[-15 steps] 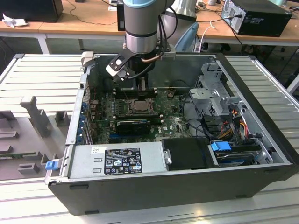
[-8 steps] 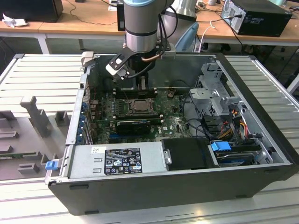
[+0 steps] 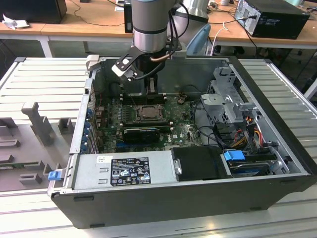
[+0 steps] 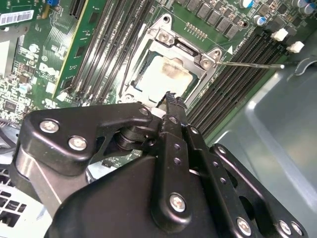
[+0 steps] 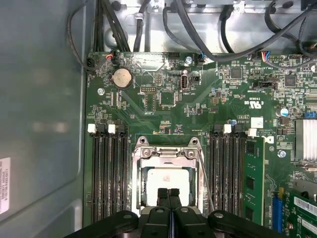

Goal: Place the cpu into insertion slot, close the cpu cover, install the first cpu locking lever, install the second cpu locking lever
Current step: 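Install the first cpu locking lever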

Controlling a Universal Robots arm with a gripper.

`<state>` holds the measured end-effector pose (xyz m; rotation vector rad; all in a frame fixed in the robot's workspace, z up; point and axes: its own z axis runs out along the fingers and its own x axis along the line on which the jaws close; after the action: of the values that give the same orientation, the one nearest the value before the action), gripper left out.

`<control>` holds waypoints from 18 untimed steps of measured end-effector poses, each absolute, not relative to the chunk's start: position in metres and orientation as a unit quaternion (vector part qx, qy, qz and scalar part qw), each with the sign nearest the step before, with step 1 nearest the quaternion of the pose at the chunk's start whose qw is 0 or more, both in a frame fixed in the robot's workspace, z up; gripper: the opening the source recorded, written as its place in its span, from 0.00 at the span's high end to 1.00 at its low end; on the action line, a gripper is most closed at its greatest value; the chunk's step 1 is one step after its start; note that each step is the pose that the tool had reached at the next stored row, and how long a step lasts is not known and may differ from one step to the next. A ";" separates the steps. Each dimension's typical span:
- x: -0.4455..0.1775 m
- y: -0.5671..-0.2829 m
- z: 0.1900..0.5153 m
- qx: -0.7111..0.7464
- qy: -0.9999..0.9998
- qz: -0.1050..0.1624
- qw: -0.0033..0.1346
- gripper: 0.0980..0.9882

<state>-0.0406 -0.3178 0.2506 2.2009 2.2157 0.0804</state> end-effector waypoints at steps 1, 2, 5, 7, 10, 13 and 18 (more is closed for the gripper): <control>-0.041 -0.318 0.255 0.705 0.709 0.026 0.009 0.99; -0.041 -0.318 0.258 0.704 0.709 0.026 0.009 0.99; -0.041 -0.318 0.262 0.705 0.709 0.026 0.009 0.99; -0.041 -0.318 0.265 0.704 0.709 0.026 0.009 0.99; -0.041 -0.318 0.267 0.704 0.709 0.026 0.009 0.99; -0.041 -0.318 0.269 0.704 0.709 0.026 0.009 0.99; -0.041 -0.318 0.275 0.704 0.709 0.026 0.009 0.99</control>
<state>-0.0406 -0.3178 0.2751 2.2010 2.2157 0.0804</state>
